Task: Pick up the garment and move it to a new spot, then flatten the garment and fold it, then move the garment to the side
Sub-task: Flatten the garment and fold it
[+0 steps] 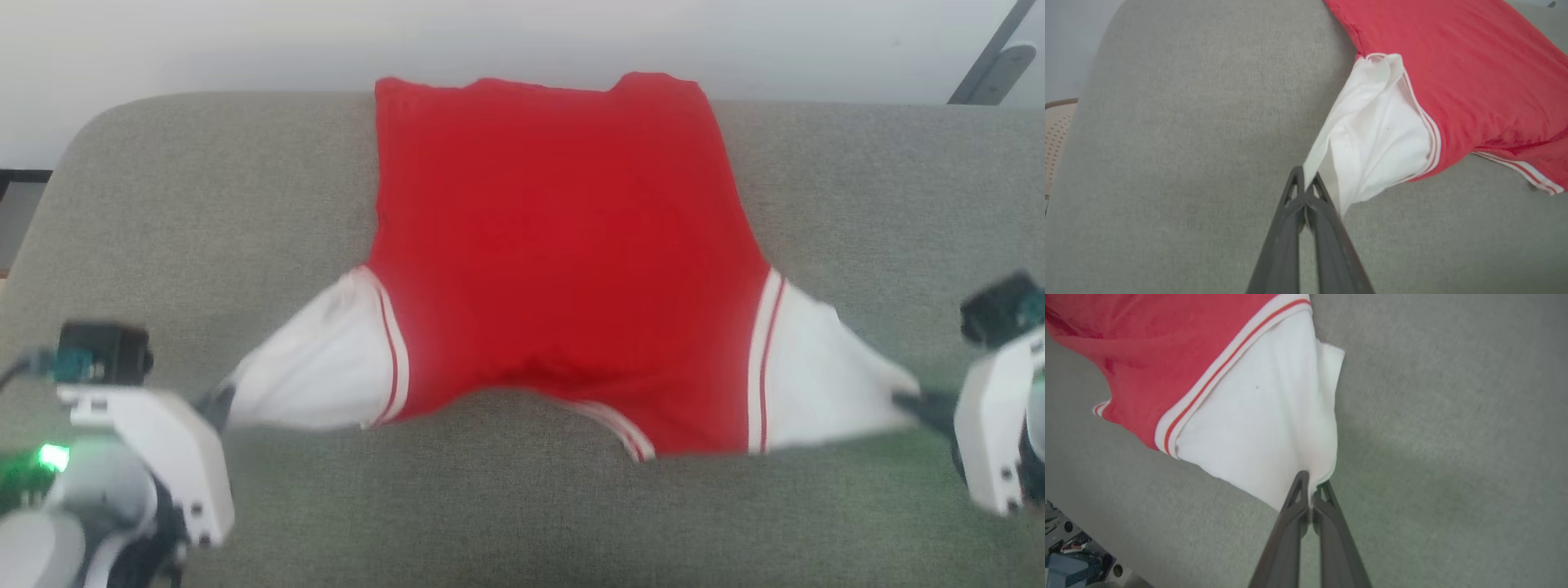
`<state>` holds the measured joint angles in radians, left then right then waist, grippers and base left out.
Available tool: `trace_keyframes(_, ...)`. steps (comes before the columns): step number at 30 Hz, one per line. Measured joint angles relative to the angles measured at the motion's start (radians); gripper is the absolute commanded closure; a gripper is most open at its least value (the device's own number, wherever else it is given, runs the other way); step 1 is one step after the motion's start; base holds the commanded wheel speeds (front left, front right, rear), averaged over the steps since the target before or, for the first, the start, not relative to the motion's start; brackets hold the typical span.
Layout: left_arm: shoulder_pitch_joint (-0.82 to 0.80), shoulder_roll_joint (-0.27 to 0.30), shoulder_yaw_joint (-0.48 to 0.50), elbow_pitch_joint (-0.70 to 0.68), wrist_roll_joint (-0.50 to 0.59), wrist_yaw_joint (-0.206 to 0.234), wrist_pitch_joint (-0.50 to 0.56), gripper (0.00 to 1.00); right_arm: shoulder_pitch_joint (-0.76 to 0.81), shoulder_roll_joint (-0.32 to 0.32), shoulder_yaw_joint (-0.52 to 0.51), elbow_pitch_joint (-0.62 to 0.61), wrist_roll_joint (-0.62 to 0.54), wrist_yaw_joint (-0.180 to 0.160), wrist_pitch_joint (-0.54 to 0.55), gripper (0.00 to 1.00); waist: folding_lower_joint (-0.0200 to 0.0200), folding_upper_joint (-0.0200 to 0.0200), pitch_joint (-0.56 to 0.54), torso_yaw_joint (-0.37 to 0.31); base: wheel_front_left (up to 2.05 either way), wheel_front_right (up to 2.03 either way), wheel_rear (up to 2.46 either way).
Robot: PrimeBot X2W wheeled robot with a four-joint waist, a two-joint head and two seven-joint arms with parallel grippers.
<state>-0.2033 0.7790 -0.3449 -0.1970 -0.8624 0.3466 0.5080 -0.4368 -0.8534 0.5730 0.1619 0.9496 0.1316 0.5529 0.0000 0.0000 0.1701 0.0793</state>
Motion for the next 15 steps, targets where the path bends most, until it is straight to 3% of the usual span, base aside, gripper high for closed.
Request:
trace_keyframes(9, 0.293, 0.064, 0.045, -0.225, -0.033, 0.147, 0.029, 1.00, 0.271, -0.091, -0.079, -0.144, 0.079, 0.000, 0.120, 1.00, 0.0000, 0.0000, -0.001, 0.003, 0.00, 0.00, 0.00)
trace_keyframes(15, 0.343, 0.042, 0.042, -0.241, -0.046, 0.146, -0.004, 1.00, 0.343, -0.038, -0.138, -0.104, -0.021, 0.000, 0.098, 1.00, 0.0000, 0.0000, 0.020, 0.013, 0.00, 0.00, 0.00)
